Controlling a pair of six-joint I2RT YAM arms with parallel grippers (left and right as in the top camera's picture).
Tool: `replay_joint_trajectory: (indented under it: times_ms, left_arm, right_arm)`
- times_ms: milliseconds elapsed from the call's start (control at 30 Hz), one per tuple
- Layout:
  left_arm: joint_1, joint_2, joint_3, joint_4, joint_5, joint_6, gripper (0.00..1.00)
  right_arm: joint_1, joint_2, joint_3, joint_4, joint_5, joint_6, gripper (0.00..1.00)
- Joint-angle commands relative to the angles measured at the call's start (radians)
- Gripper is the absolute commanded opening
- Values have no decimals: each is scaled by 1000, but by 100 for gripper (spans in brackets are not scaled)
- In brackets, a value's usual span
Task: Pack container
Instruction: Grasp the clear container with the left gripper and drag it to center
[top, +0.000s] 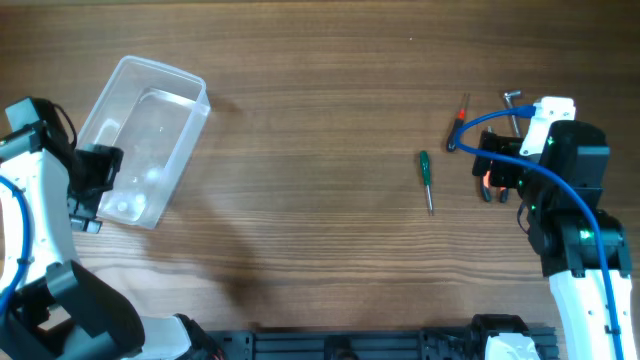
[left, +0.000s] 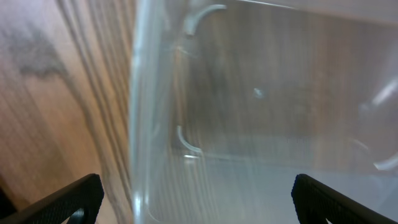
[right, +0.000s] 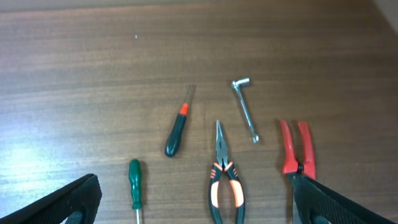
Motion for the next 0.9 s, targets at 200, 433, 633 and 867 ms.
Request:
replay_joint_trajectory:
  times_ms: [200, 433, 633, 867]
  left_arm:
    - [104, 15, -125, 74, -52, -25, 100]
    - [79, 43, -169, 277, 15, 285, 100]
    - [5, 127, -170, 315, 16, 277, 90]
    - [1, 127, -170, 291, 42, 277, 40]
  right_arm:
    - [-3, 43, 20, -4, 3, -20, 100]
    - [-3, 43, 20, -5, 3, -19, 100]
    - [-3, 43, 20, -4, 3, -19, 100]
    - [-3, 43, 20, -5, 3, -19, 100]
